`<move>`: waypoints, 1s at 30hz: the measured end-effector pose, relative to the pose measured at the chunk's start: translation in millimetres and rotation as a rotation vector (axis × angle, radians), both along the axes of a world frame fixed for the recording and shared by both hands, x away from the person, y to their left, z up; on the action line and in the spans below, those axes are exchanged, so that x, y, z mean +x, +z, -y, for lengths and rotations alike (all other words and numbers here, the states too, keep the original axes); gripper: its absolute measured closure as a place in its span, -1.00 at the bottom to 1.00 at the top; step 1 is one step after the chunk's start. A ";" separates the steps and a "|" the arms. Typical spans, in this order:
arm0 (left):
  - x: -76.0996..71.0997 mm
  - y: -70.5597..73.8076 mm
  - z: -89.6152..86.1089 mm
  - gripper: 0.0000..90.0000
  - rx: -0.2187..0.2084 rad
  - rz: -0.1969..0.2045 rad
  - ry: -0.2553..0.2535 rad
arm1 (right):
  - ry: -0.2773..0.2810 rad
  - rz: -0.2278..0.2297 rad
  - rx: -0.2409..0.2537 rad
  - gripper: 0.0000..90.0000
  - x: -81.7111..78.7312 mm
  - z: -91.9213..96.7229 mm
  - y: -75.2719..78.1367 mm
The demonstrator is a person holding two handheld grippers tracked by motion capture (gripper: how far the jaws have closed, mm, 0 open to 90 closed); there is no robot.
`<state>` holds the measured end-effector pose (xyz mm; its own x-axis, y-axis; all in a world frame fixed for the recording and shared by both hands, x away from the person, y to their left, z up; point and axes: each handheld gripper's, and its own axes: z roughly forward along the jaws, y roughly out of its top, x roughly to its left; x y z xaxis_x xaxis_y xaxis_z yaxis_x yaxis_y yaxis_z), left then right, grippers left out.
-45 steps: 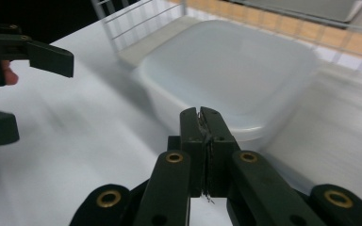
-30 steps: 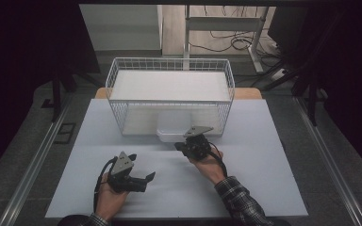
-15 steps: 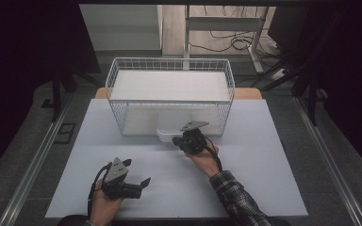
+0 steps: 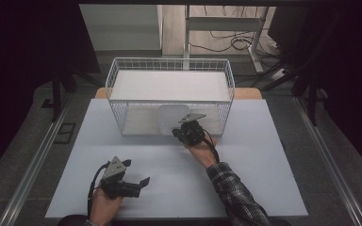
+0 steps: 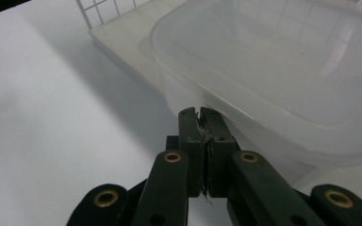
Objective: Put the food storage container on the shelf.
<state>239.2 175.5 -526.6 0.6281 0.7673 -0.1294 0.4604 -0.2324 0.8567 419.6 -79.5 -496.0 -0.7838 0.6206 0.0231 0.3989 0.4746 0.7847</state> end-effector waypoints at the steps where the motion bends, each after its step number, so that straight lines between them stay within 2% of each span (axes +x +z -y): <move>1: 0.0 -0.2 0.5 -0.97 0.005 0.000 -0.001 | -0.003 0.003 -0.001 0.94 0.8 -1.2 0.3; 8: 0.2 -0.6 1.6 -0.97 0.018 -0.010 0.009 | -0.021 0.037 -0.028 0.94 10.5 -5.6 -1.6; 10: 0.1 -0.4 2.3 -0.97 0.021 -0.031 0.008 | -0.028 0.038 -0.030 0.94 13.5 -6.4 -1.9; 13: 0.6 -2.0 4.1 -0.96 0.028 -0.049 -0.009 | -0.041 0.042 -0.036 0.94 19.8 -8.1 -1.9; 18: 0.6 -3.7 7.1 -0.97 0.043 -0.052 -0.029 | -0.064 0.037 -0.034 0.94 26.8 -9.8 -3.8; 22: 1.1 -3.6 5.5 -0.97 0.023 -0.055 -0.031 | -0.063 0.036 -0.035 0.92 25.4 -8.5 -4.5; 25: 2.6 -5.0 3.8 -0.97 0.001 -0.077 -0.045 | -0.049 0.036 -0.036 0.90 21.9 -6.0 -3.9; 27: 3.2 -6.2 5.0 -0.97 0.005 -0.084 -0.054 | -0.044 0.024 -0.016 0.86 16.9 -4.0 -2.2; 30: 2.9 -6.4 7.4 -0.97 0.022 -0.077 -0.064 | -0.020 0.028 -0.011 0.78 9.1 -2.2 0.7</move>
